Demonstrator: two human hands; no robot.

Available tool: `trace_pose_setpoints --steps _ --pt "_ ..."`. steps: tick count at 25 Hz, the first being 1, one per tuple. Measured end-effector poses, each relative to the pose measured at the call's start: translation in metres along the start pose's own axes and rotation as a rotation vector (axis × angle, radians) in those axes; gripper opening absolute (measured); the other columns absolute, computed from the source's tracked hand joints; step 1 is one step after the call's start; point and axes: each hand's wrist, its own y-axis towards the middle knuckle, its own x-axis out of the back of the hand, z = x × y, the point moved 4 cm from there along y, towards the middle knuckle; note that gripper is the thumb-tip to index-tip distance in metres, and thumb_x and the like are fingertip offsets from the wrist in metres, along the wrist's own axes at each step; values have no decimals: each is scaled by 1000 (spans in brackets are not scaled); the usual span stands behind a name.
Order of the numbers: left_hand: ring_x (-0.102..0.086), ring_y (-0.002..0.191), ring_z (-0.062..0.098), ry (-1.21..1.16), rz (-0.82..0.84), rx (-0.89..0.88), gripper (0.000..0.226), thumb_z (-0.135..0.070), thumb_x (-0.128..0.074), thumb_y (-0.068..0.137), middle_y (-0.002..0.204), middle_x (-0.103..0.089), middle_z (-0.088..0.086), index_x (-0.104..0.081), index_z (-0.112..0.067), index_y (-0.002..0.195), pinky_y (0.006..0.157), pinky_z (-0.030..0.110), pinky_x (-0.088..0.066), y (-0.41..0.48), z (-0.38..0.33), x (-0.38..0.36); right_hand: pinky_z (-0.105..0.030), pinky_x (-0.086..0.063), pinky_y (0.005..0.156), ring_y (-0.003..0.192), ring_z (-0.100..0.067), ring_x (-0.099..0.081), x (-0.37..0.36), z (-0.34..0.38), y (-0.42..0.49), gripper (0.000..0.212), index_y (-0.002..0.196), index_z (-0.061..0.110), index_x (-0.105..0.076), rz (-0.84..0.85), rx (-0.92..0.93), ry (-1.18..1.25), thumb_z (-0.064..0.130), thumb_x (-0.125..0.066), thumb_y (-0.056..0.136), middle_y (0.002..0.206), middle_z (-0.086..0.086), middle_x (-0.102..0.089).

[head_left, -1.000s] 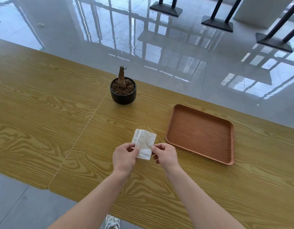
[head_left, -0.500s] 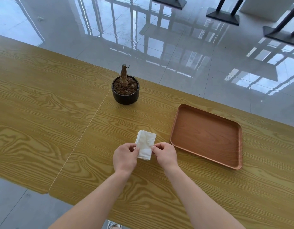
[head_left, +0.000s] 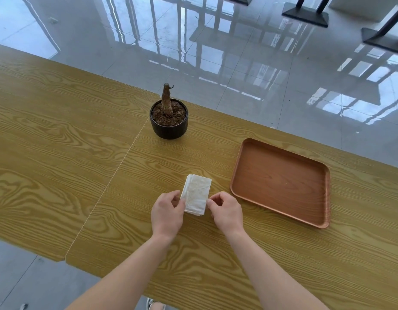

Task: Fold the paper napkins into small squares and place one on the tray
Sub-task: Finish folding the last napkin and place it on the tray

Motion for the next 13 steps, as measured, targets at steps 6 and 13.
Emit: trace_pose_setpoints --steps 6,13 --pt "-61 82 5 -7 24 -15 19 -25 -71 90 94 -67 -6 -75 -20 107 80 30 -51 1 0 -2 -44 -61 73 66 -14 -71 -1 4 -2 11 78 28 -69 31 -2 3 31 -74 87 71 5 -74" --pt "-62 84 5 -58 23 6 22 -23 -76 86 91 -64 -10 -75 -19 107 84 35 -55 2 7 -3 -46 -63 64 58 -13 -71 5 -1 -8 12 78 26 -69 74 -36 53 32 -79 83 69 4 -75"
